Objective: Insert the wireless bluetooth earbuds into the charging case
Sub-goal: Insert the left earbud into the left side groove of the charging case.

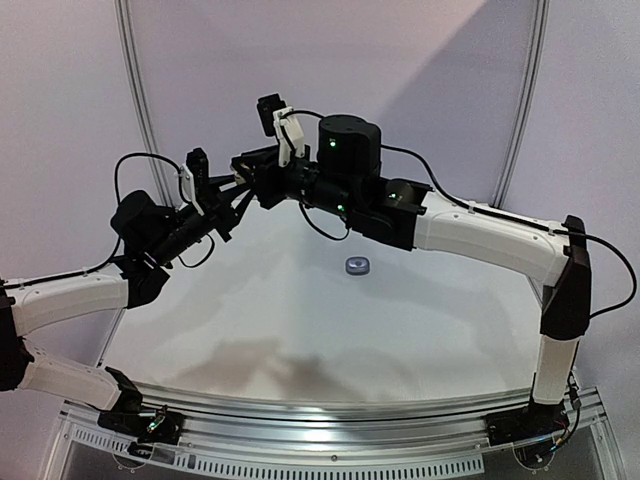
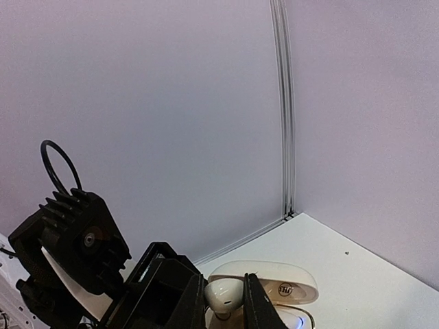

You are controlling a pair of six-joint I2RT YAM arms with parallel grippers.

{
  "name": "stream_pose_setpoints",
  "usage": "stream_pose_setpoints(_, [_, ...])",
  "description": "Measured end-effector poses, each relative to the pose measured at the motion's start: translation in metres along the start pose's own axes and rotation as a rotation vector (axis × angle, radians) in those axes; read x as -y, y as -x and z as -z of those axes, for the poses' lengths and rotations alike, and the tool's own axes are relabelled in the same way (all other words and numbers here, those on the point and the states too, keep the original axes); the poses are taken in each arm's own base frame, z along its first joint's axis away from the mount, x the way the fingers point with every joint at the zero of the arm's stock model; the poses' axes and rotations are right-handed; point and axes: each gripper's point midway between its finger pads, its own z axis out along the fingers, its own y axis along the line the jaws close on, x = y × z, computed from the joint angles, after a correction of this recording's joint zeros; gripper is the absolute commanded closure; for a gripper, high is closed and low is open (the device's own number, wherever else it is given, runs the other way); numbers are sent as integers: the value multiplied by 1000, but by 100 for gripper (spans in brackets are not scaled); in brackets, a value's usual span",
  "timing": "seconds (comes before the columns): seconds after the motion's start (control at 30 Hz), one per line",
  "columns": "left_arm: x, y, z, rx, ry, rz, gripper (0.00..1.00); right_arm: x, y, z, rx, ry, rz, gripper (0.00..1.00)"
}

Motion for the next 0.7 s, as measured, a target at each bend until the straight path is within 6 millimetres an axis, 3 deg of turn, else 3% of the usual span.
stream_pose_setpoints(0.7, [-7, -5, -1, -12, 39, 3, 100, 1, -8, -4, 11, -6, -41, 98])
